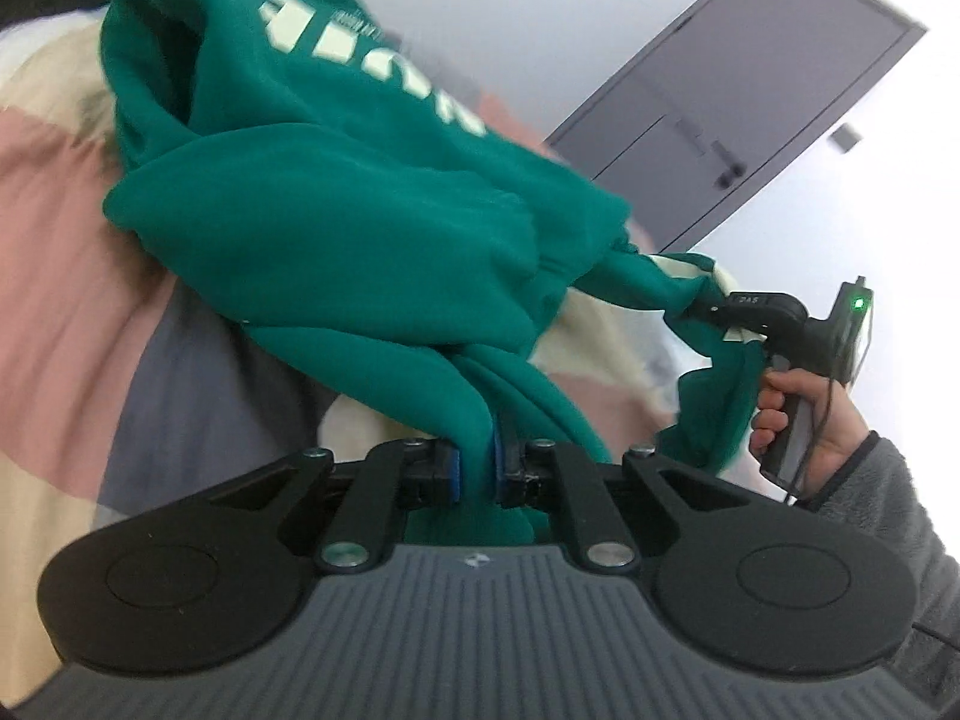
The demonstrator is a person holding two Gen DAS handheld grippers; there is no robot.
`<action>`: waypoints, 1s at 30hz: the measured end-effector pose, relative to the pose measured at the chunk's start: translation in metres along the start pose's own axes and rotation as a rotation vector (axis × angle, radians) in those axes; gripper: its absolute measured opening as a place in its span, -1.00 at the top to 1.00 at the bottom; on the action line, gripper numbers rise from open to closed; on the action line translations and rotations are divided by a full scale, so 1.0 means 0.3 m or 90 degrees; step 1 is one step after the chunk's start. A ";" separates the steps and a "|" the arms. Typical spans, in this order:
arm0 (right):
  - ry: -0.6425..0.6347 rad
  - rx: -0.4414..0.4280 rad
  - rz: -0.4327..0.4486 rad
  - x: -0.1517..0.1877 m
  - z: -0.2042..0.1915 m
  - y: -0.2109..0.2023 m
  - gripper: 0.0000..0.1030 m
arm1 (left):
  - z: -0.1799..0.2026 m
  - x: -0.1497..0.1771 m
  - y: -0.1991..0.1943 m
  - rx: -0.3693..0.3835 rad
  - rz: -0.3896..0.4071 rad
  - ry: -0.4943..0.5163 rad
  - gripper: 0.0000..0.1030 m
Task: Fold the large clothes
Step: 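Lower the hoodie flat onto the bed and open both grippers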
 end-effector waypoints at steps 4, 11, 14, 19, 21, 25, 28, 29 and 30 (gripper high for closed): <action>0.031 0.010 -0.025 0.080 0.003 0.040 0.75 | 0.009 -0.005 -0.024 -0.015 -0.008 0.024 0.34; 0.044 0.033 -0.039 0.133 -0.020 0.020 0.24 | 0.040 -0.078 -0.158 -0.059 0.075 0.073 -0.10; 0.088 0.025 -0.009 0.138 -0.016 -0.027 -0.34 | 0.030 -0.115 -0.233 -0.100 0.121 0.102 -0.18; 0.061 0.020 0.069 0.125 -0.070 -0.138 -0.40 | 0.031 -0.175 -0.292 -0.161 0.178 0.139 -0.32; 0.015 -0.003 0.107 0.110 -0.140 -0.183 -0.40 | 0.020 -0.184 -0.275 -0.178 0.179 0.144 -0.34; -0.053 -0.079 0.118 0.139 -0.308 -0.212 -0.40 | 0.001 -0.216 -0.216 -0.225 0.175 0.186 -0.43; -0.065 -0.132 0.068 0.201 -0.409 -0.166 -0.40 | -0.004 -0.250 -0.157 -0.246 0.170 0.219 -0.43; -0.065 -0.145 0.048 0.223 -0.435 -0.141 -0.40 | -0.009 -0.263 -0.131 -0.250 0.169 0.227 -0.43; -0.061 -0.153 0.032 0.238 -0.454 -0.118 -0.40 | -0.010 -0.276 -0.112 -0.255 0.169 0.239 -0.43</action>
Point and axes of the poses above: each gripper's, at about its wrist camera, not at the fingertips, and y roughly the way its jaws point, z to its right, x to its underside, the point moved 10 cm from there along y, roughly the way its jaws point, and after that the axes turned 2 degrees about -z, right-handed, at the moved point
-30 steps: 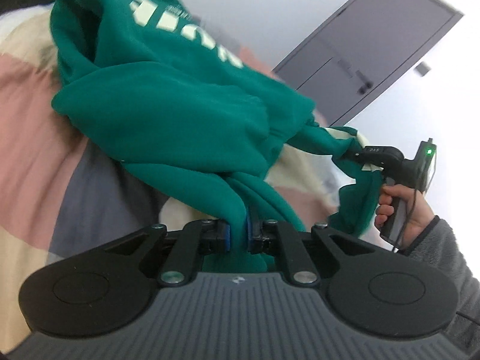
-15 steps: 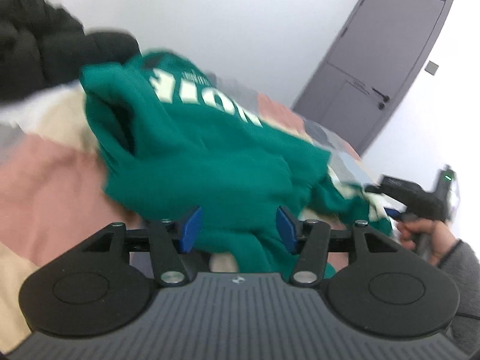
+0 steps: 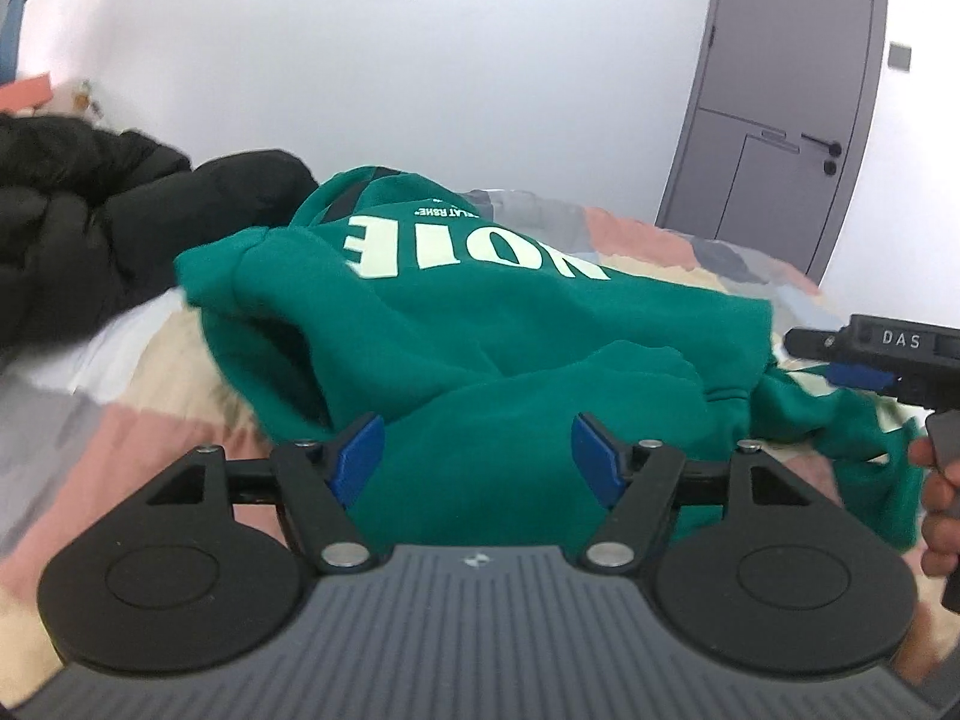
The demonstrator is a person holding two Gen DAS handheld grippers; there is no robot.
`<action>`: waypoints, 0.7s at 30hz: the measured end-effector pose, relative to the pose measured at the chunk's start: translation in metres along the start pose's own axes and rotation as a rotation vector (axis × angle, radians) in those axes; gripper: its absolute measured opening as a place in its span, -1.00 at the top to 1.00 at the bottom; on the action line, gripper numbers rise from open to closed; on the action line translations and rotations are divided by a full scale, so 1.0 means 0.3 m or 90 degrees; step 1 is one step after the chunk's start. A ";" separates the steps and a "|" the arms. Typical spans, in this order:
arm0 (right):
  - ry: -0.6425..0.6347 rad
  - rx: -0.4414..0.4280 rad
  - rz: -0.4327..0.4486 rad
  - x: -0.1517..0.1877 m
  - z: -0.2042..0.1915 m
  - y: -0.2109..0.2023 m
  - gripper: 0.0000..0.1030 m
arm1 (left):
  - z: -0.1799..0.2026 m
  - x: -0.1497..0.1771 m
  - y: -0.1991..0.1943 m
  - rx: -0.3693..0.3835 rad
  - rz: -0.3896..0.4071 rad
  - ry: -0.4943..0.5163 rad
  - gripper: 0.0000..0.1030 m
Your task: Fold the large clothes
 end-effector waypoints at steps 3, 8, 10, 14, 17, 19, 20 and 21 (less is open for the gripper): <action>0.005 -0.017 -0.025 0.020 -0.028 0.069 -0.42 | 0.009 -0.006 0.071 -0.008 -0.005 0.038 -0.43; 0.051 -0.049 -0.042 0.051 -0.009 0.145 -0.69 | 0.061 0.023 0.167 0.001 -0.029 0.133 -0.43; 0.063 -0.060 -0.054 0.072 -0.001 0.174 -0.69 | 0.078 0.034 0.178 0.010 -0.031 0.138 -0.48; 0.094 -0.064 -0.088 0.112 0.019 0.252 -0.69 | 0.105 0.055 0.197 0.048 -0.035 0.138 -0.61; 0.104 -0.075 -0.116 0.145 0.018 0.292 -0.69 | 0.088 0.079 0.253 0.011 -0.053 0.122 -0.58; 0.100 -0.077 -0.126 0.162 0.012 0.307 -0.69 | 0.078 0.093 0.278 0.001 -0.063 0.099 -0.30; 0.102 -0.078 -0.128 0.165 0.010 0.311 -0.69 | 0.074 0.097 0.285 -0.006 -0.065 0.092 -0.16; 0.104 -0.077 -0.130 0.167 0.011 0.312 -0.69 | 0.070 0.098 0.287 -0.014 -0.067 0.088 0.21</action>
Point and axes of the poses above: each gripper's, at about its wrist camera, not at the fingertips, and y roughly the way its jaws point, z to its right, x to its underside, the point moved 10 cm from there along y, roughly the way its jaws point, and after that the axes turned 2 degrees about -z, right-handed, at the moved point
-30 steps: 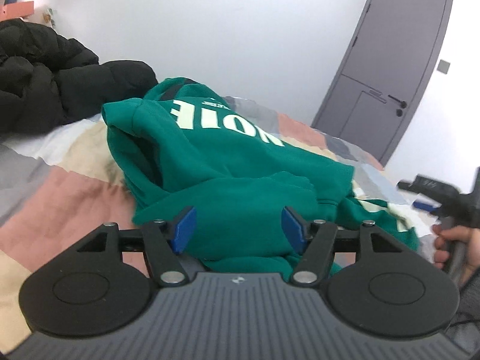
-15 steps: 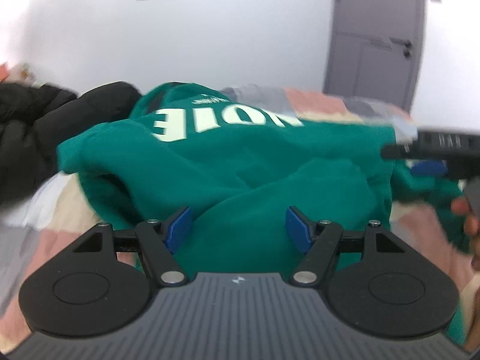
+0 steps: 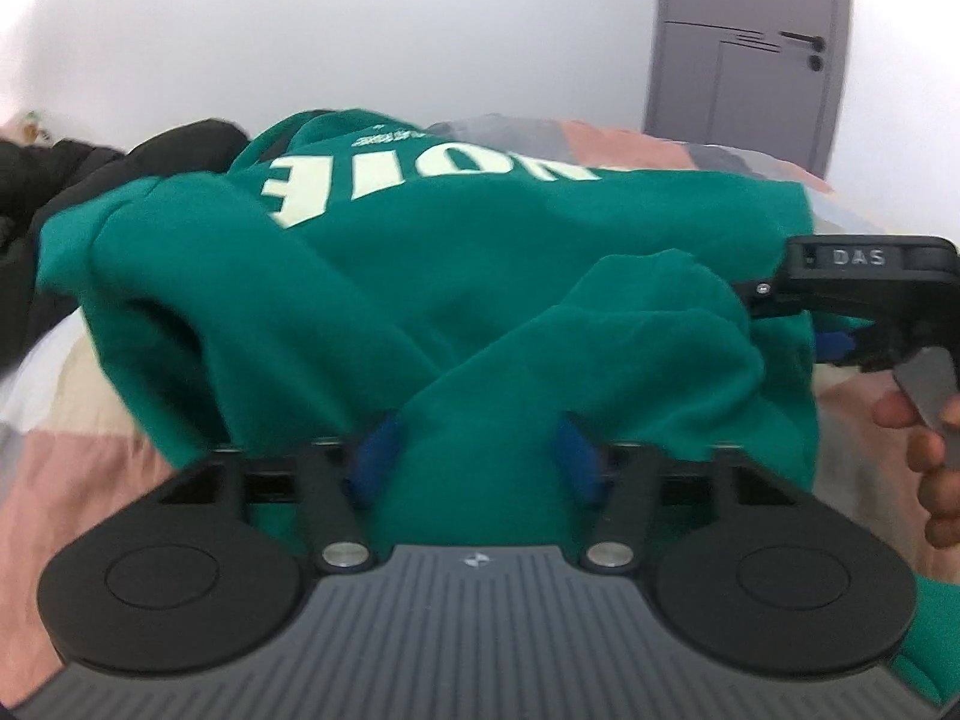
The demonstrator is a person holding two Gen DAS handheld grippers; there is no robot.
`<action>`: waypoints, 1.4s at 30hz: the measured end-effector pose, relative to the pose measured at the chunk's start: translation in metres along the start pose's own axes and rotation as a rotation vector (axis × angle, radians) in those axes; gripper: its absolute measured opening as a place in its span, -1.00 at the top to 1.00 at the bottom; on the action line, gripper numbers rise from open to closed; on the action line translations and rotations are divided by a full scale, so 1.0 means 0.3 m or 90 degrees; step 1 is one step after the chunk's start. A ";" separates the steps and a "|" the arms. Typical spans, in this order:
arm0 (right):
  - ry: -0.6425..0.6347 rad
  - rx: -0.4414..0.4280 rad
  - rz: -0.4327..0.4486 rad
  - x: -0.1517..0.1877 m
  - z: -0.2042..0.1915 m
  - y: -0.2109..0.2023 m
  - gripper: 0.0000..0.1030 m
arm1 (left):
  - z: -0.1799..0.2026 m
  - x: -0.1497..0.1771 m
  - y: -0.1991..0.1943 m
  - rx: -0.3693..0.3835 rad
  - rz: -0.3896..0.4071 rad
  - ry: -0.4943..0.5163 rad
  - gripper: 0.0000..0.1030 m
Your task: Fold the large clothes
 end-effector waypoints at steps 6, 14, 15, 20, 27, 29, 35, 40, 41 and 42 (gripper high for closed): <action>-0.004 0.004 0.005 0.000 -0.010 -0.029 -0.69 | -0.085 -0.041 -0.101 0.017 0.028 -0.110 0.90; -0.028 -0.009 0.011 0.027 -0.049 -0.084 -0.69 | -0.403 -0.028 -0.345 -0.064 0.112 -0.334 0.97; -0.029 -0.012 0.011 0.029 -0.052 -0.089 -0.69 | -0.446 -0.021 -0.370 -0.087 0.120 -0.354 0.97; -0.027 -0.014 0.006 0.034 -0.054 -0.089 -0.69 | -0.615 0.036 -0.391 -0.166 0.104 -0.449 0.97; -0.015 -0.009 0.002 0.040 -0.040 -0.080 -0.69 | -0.707 0.146 -0.248 -0.175 0.001 -0.539 0.96; -0.016 -0.009 0.004 0.040 -0.040 -0.082 -0.69 | -0.686 0.135 -0.250 -0.162 0.013 -0.526 0.96; -0.008 -0.019 -0.001 0.046 -0.040 -0.086 -0.69 | -0.471 0.022 -0.293 -0.030 0.063 -0.419 0.95; -0.017 -0.022 -0.006 0.053 -0.050 -0.084 -0.69 | -0.247 -0.032 -0.260 0.058 0.057 -0.303 0.94; -0.019 -0.023 -0.007 0.055 -0.053 -0.084 -0.69 | -0.217 -0.039 -0.239 0.060 0.055 -0.284 0.94; -0.020 -0.022 -0.007 0.056 -0.055 -0.084 -0.69 | -0.194 -0.046 -0.215 0.059 0.055 -0.262 0.87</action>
Point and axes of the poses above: each gripper's, at about its wrist camera, not at the fingertips, and y roughly the way its jaws point, z to its right, x to its underside, the point moved 10 cm from there along y, roughly the way its jaws point, and after that the axes turned 2 degrees about -z, right-handed, at the moved point
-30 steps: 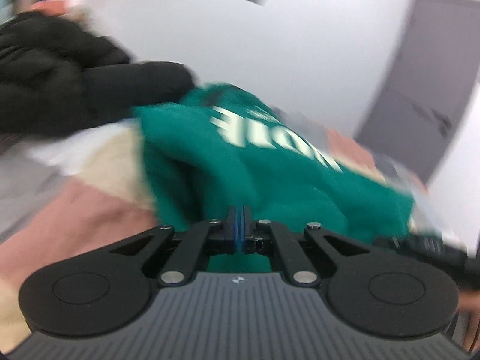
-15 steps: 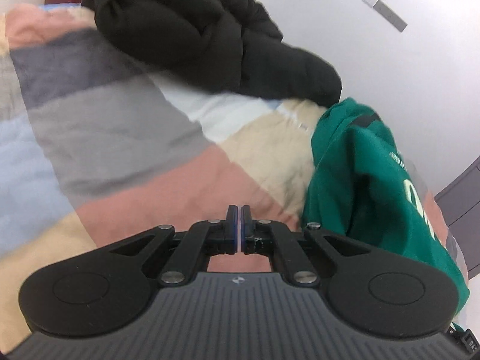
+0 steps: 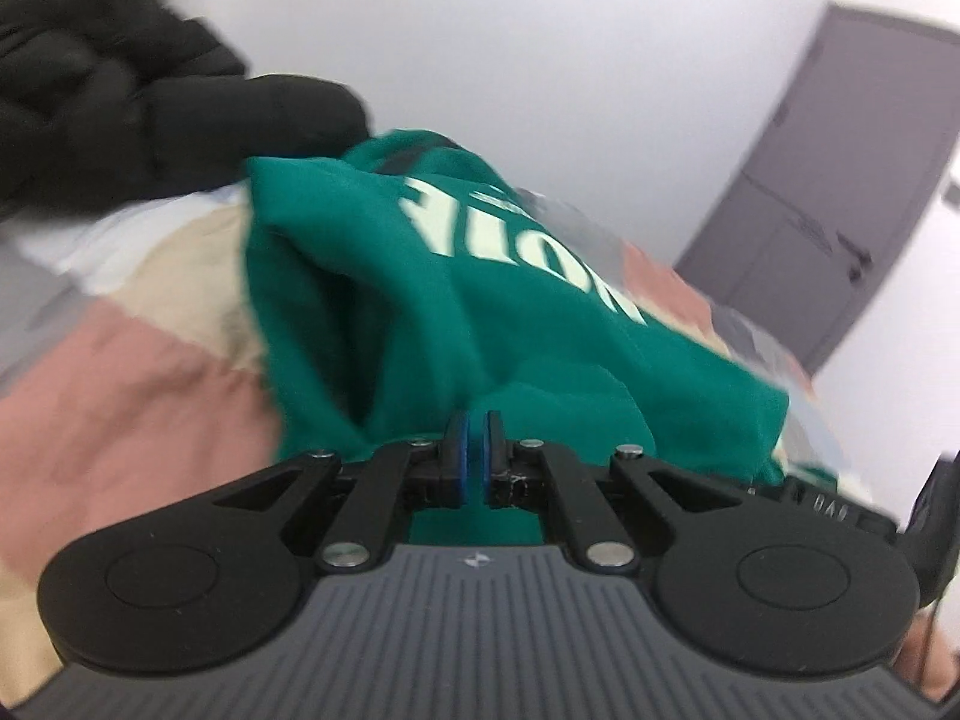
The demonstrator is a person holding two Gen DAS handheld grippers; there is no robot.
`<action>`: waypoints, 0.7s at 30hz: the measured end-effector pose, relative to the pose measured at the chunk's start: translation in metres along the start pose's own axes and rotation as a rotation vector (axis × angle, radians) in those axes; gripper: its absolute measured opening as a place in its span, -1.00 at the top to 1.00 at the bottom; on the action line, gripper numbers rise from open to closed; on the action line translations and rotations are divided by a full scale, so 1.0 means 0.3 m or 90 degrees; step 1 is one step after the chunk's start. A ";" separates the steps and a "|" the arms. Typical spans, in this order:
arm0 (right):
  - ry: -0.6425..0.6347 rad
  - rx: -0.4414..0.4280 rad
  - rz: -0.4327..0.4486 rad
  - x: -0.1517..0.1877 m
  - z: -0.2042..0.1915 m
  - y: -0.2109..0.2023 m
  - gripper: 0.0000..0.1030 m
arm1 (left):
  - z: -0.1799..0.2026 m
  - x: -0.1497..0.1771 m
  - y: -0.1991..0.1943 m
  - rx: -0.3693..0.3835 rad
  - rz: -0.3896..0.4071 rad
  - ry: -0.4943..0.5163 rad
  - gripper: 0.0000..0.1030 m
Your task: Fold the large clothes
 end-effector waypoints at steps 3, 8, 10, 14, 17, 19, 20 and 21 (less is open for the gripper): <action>0.001 0.003 0.000 0.002 -0.001 0.001 -0.69 | 0.060 0.002 0.057 -0.002 0.026 0.064 0.52; 0.002 0.007 -0.002 0.001 0.004 0.005 -0.69 | 0.143 0.007 0.137 0.061 0.036 0.098 -0.04; 0.002 0.008 -0.002 0.003 0.002 0.007 -0.69 | 0.174 0.024 0.161 0.059 0.026 0.122 -0.20; 0.001 0.016 -0.002 0.005 0.005 0.018 -0.69 | 0.174 0.079 0.240 0.037 -0.051 0.145 -0.20; -0.001 0.017 -0.006 0.010 0.006 0.025 -0.69 | 0.151 0.111 0.277 0.006 -0.082 0.157 0.01; -0.003 0.017 -0.008 0.013 0.004 0.027 -0.69 | 0.145 0.124 0.287 -0.009 -0.089 0.168 0.48; -0.005 0.017 -0.007 0.013 0.002 0.027 -0.69 | 0.139 0.126 0.283 -0.016 -0.085 0.169 0.59; -0.006 0.018 -0.007 0.014 0.002 0.026 -0.69 | 0.136 0.124 0.275 -0.019 -0.081 0.166 0.71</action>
Point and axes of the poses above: each gripper's, at about its wrist camera, not at the fingertips, and y roughly the way its jaws point, z to its right, x to its underside, the point moved 10 cm from there along y, roughly the way its jaws point, and after that the axes turned 2 degrees about -z, right-handed, at the moved point
